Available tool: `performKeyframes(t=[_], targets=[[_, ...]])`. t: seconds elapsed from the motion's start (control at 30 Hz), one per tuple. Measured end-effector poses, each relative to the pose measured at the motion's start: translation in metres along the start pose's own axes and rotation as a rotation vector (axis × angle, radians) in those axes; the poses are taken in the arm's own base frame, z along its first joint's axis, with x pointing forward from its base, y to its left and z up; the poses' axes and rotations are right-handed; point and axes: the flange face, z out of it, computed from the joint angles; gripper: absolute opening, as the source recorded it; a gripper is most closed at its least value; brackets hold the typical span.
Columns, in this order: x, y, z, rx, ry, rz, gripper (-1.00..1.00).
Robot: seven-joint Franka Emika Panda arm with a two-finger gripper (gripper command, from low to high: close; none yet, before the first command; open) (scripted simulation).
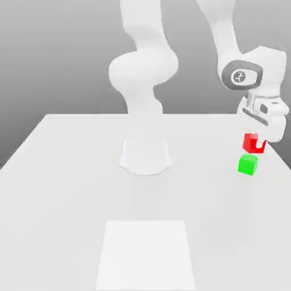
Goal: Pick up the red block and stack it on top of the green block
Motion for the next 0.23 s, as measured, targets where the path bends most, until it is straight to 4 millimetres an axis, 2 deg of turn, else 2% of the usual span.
performKeyframes(t=[0.2,0.23], targets=[[-0.004,-0.006,0.022,0.039,0.003,-0.008,-1.0],[-0.006,-0.008,0.024,0.049,0.003,-0.01,1.0]])
